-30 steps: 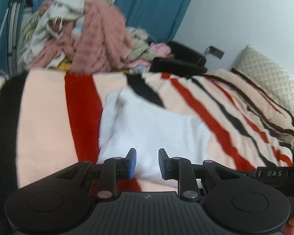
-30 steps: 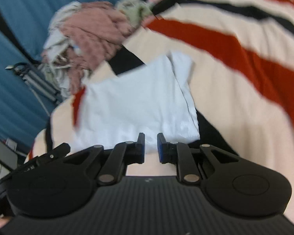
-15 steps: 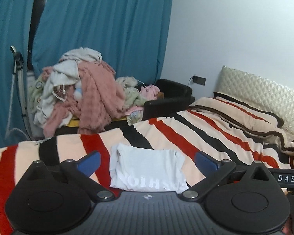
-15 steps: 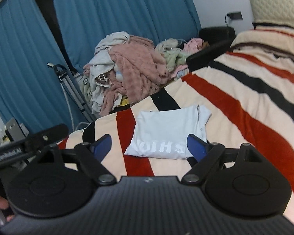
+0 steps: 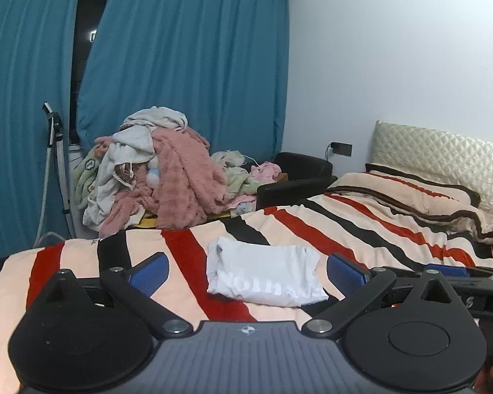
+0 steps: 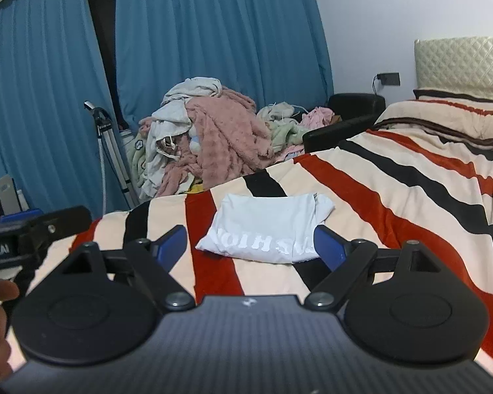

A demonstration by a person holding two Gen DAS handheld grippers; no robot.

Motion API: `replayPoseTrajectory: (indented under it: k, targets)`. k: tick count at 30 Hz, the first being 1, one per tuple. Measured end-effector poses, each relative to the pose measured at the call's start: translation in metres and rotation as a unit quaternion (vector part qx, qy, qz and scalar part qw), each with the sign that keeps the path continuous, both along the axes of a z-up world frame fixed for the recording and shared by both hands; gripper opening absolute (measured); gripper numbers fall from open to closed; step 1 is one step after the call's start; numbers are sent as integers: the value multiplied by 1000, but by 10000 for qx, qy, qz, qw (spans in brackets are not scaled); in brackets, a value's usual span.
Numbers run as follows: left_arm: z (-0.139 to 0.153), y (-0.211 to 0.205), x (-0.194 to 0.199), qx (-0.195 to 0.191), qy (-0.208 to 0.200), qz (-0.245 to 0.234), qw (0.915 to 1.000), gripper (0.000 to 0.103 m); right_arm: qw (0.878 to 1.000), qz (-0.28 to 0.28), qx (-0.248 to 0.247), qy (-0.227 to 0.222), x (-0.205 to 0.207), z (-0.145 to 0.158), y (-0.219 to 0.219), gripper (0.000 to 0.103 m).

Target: Fold clothes

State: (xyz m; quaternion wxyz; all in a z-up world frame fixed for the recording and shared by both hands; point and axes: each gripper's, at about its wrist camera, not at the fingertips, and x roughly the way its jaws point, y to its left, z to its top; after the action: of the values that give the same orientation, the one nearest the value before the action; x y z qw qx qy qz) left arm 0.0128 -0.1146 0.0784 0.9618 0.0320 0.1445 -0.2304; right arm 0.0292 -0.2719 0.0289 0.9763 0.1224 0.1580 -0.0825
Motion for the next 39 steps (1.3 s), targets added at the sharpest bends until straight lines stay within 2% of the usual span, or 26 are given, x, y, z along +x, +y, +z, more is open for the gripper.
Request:
replayPoseTrajectory:
  k: [9, 18, 28, 39]
  targets:
    - [-38, 15, 1, -25, -22, 134, 9999, 103, 9991, -100, -388, -158, 3, -33, 21, 86]
    - [-62, 21, 16, -2, 78, 218, 9997, 103, 9992, -234, -319, -1, 21, -56, 15, 86]
    - [-70, 18, 16, 49, 146, 241, 9996, 103, 9993, -322, -160, -47, 15, -58, 12, 86]
    - [-72, 11, 10, 191, 128, 262, 9994, 103, 9992, -277, -280, 23, 15, -61, 17, 86]
